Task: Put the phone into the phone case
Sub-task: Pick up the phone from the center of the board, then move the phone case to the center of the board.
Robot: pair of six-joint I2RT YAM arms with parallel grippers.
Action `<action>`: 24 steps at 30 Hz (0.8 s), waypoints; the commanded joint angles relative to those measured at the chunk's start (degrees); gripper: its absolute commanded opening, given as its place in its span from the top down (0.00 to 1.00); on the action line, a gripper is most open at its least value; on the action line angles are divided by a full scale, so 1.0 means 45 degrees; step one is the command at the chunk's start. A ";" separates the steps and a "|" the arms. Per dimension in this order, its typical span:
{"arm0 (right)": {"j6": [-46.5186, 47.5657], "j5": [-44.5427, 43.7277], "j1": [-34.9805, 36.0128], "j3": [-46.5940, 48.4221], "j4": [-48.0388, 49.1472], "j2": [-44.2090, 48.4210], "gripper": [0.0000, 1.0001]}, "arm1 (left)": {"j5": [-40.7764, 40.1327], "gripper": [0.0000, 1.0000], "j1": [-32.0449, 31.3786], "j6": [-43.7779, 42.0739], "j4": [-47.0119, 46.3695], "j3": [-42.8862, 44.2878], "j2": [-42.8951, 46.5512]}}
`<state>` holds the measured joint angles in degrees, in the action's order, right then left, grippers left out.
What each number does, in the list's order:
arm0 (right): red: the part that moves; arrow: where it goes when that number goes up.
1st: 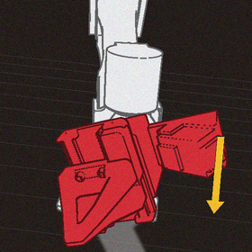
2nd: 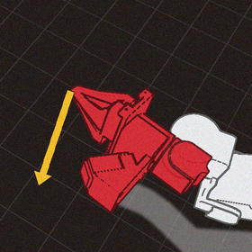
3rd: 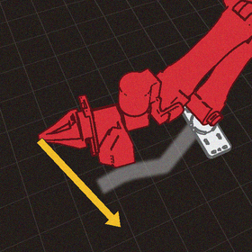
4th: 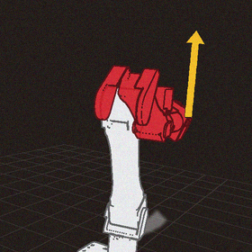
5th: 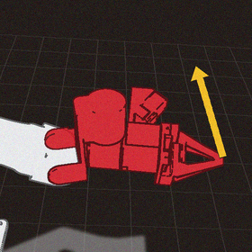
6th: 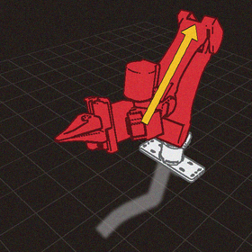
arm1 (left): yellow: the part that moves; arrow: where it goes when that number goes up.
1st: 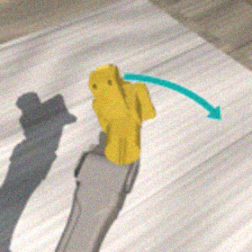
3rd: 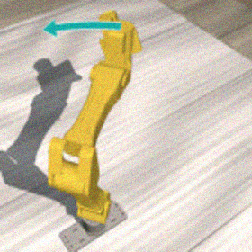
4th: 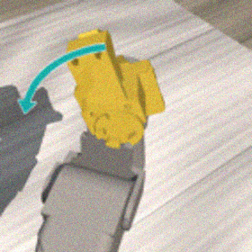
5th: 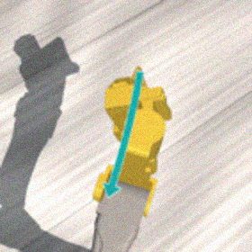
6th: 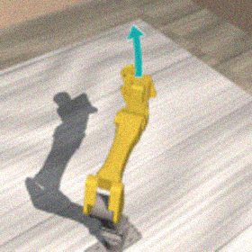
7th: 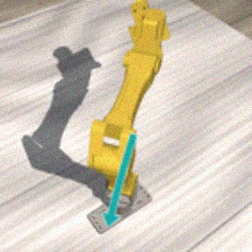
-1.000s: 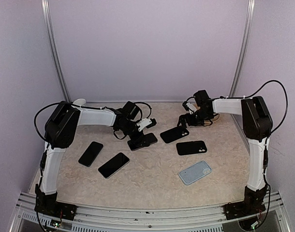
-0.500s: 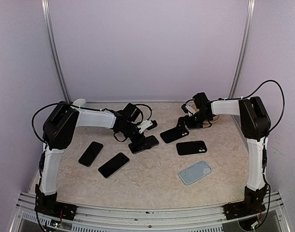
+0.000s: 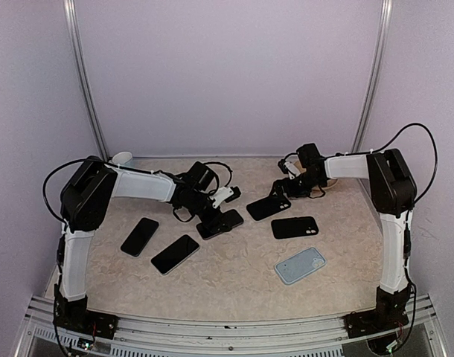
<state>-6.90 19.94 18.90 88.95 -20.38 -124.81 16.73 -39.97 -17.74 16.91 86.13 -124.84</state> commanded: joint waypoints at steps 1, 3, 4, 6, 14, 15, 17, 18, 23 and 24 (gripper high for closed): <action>-0.0077 0.0158 0.0339 -0.0546 -0.0243 -0.0022 0.00 | -0.0201 0.33 -0.0142 0.0211 -0.0919 -0.0107 0.0781; -0.0045 0.0199 0.0431 -0.0647 -0.0182 0.0047 0.00 | -0.0214 0.33 -0.0180 0.0216 -0.0988 -0.0134 0.0843; -0.0049 0.0209 0.0472 -0.0679 -0.0134 0.0087 0.00 | -0.0219 0.33 -0.0196 0.0226 -0.1016 -0.0133 0.0878; -0.0044 0.0260 0.0558 -0.0746 -0.0099 0.0134 0.00 | -0.0229 0.33 -0.0234 0.0202 -0.1061 -0.0119 0.0950; -0.0338 0.0791 0.0780 -0.1084 0.0202 0.0348 0.00 | -0.0392 0.33 -0.0325 0.0173 -0.1035 0.0134 0.1037; -0.0359 0.0855 0.0798 -0.1110 0.0260 0.0394 0.00 | -0.0407 0.33 -0.0336 0.0162 -0.1039 0.0164 0.1041; -0.0431 0.1109 0.0820 -0.1118 0.0261 0.0427 0.00 | -0.0479 0.33 -0.0338 0.0172 -0.0998 0.0246 0.1060; -0.0478 0.1207 0.0838 -0.1104 0.0219 0.0451 0.00 | -0.0481 0.33 -0.0355 0.0172 -0.1007 0.0261 0.1076; -0.0627 0.1677 0.1036 -0.1109 0.0080 0.0599 0.00 | -0.0466 0.33 -0.0432 0.0105 -0.0932 0.0300 0.1328; -0.0649 0.1786 0.1094 -0.1130 0.0111 0.0650 0.00 | -0.0489 0.33 -0.0452 0.0093 -0.0899 0.0329 0.1366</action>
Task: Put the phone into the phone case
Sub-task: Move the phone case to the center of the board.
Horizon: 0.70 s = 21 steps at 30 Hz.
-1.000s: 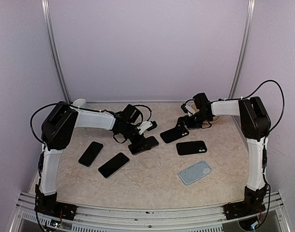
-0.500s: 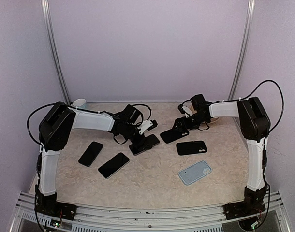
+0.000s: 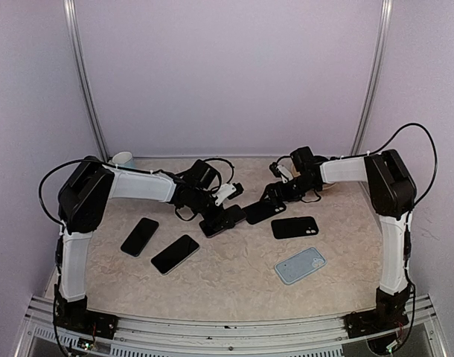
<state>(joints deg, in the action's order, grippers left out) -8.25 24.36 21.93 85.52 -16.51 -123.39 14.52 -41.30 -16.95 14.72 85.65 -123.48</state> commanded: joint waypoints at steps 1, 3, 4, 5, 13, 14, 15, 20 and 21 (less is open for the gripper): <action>-0.0423 0.0918 0.0468 -0.0397 -0.0716 0.0375 0.00 | -0.0029 0.33 -0.0175 -0.0098 -0.0377 0.0469 0.1086; -0.0585 0.1141 0.0566 -0.0484 -0.0590 0.0470 0.00 | -0.0056 0.32 -0.0193 -0.0155 -0.0280 0.0533 0.1100; -0.0698 0.1275 0.0606 -0.0529 -0.0471 0.0500 0.00 | -0.0080 0.33 -0.0197 -0.0159 -0.0190 0.0584 0.1079; -0.0827 0.1431 0.0655 -0.0600 -0.0361 0.0533 0.00 | -0.0064 0.32 -0.0207 -0.0174 -0.0096 0.0692 0.1030; -0.1816 0.2494 0.1103 -0.1226 0.0582 0.0853 0.00 | -0.0360 0.32 -0.0315 -0.0222 0.0383 0.0854 0.0833; -0.1928 0.2577 0.1151 -0.1308 0.0666 0.0902 0.00 | -0.0391 0.32 -0.0324 -0.0233 0.0464 0.0870 0.0823; -0.2001 0.2636 0.1177 -0.1381 0.0736 0.0956 0.00 | -0.0412 0.32 -0.0334 -0.0254 0.0545 0.0885 0.0820; -0.2022 0.2286 0.1148 -0.1439 0.0604 0.1431 0.00 | -0.0527 0.32 -0.0440 -0.0450 0.0963 0.1073 0.0734; -0.1993 0.2224 0.1111 -0.1407 0.0532 0.1511 0.00 | -0.0583 0.32 -0.0474 -0.0493 0.1162 0.1244 0.0662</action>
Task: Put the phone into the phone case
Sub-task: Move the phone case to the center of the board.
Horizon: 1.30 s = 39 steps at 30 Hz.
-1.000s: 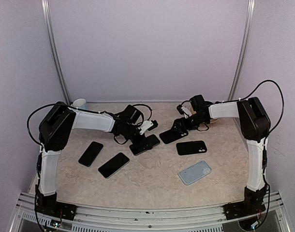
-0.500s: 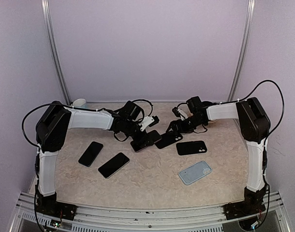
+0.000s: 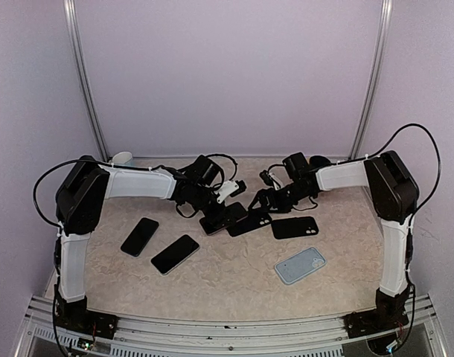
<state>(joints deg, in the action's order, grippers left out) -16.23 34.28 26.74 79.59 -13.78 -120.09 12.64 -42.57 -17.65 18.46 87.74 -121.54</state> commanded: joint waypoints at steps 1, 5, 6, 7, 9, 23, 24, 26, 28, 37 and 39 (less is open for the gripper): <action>-0.0222 -0.0016 -0.0024 -0.0063 -0.0147 0.0856 0.00 | -0.0221 0.32 -0.0248 -0.0404 0.0517 0.0934 0.0142; -0.0192 -0.0160 -0.0380 -0.0096 -0.0276 0.1102 0.00 | -0.0396 0.32 -0.0415 -0.0842 0.1144 0.1638 -0.0332; -0.0174 -0.0199 -0.0469 -0.0093 -0.0342 0.1114 0.00 | -0.0389 0.32 -0.0437 -0.0929 0.1385 0.1917 -0.0418; -0.0123 -0.0253 -0.0542 -0.0095 -0.0425 0.1110 0.00 | -0.0378 0.32 -0.0457 -0.1054 0.1572 0.2133 -0.0554; -0.0016 -0.0400 -0.0626 0.0005 -0.0617 0.1006 0.00 | -0.0448 0.32 -0.0504 -0.1276 0.1935 0.2583 -0.0827; -0.0669 0.0316 -0.0650 0.0374 -0.0392 0.0067 0.00 | -0.0238 0.32 -0.0627 -0.1411 0.2325 0.3450 -0.1780; -0.0727 0.0356 -0.0650 0.0352 -0.0375 0.0020 0.00 | -0.0259 0.32 -0.0652 -0.1393 0.2312 0.3382 -0.1766; -0.0812 0.0524 -0.0633 0.0288 -0.0227 -0.0062 0.00 | -0.0261 0.32 -0.0677 -0.1354 0.2237 0.3272 -0.1733; -0.0915 0.0700 -0.0551 0.0236 -0.0064 -0.0113 0.00 | -0.0253 0.32 -0.0697 -0.1350 0.2204 0.3176 -0.1708; -0.1171 0.1070 0.0290 0.0031 0.0344 -0.0267 0.00 | -0.0311 0.32 -0.0697 -0.1405 0.2265 0.2951 -0.1587; -0.1267 0.1135 0.0442 -0.0095 0.0488 -0.0263 0.00 | -0.0277 0.33 -0.0697 -0.1355 0.2246 0.2859 -0.1567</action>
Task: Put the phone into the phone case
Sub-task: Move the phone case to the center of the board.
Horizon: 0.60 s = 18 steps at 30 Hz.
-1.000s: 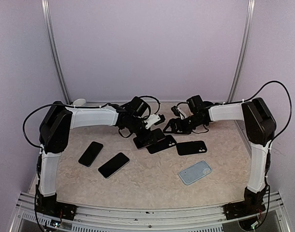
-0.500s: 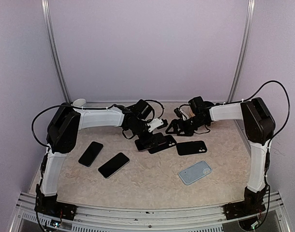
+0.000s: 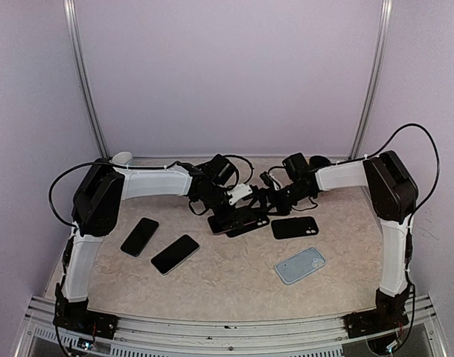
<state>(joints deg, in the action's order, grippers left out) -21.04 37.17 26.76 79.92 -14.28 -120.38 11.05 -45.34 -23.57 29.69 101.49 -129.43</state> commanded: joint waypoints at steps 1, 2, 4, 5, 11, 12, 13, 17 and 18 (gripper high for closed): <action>-0.0265 0.0576 0.0497 -0.0244 0.0726 -0.0190 0.00 | 0.0073 0.32 -0.0080 -0.0009 -0.0278 -0.0231 0.0197; -0.0357 0.0640 0.0556 -0.0338 0.0889 -0.0177 0.00 | 0.0097 0.33 -0.0070 0.0012 -0.0313 -0.0325 0.0205; -0.0537 0.0774 0.0621 -0.0528 0.1123 -0.0137 0.00 | 0.0154 0.32 -0.0080 0.0043 -0.0344 -0.0439 0.0237; -0.0568 0.0772 0.0633 -0.0591 0.1189 -0.0111 0.00 | 0.0195 0.32 -0.0080 0.0043 -0.0323 -0.0485 0.0245; -0.0341 0.0491 0.0574 -0.0691 0.0988 0.0371 0.00 | 0.0133 0.32 -0.0100 0.0024 -0.0178 -0.0415 0.0234; -0.0278 0.0464 0.0507 -0.0713 0.0953 0.0528 0.00 | 0.0134 0.33 -0.0100 0.0038 -0.0164 -0.0392 0.0259; -0.0248 0.0438 0.0431 -0.0737 0.0907 0.0733 0.00 | 0.0097 0.33 -0.0100 0.0042 -0.0135 -0.0335 0.0264; -0.0140 0.0316 -0.0159 -0.0861 0.0678 0.1242 0.00 | -0.0047 0.32 -0.0100 0.0063 0.0298 0.0102 0.0069; -0.0126 0.0315 -0.0314 -0.0919 0.0660 0.1335 0.00 | -0.0108 0.33 -0.0100 0.0055 0.0372 0.0205 0.0001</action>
<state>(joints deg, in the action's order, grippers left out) -22.61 37.41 26.89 76.71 -10.59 -118.83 11.33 -45.21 -23.42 30.59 99.70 -129.38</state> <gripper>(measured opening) 0.996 0.736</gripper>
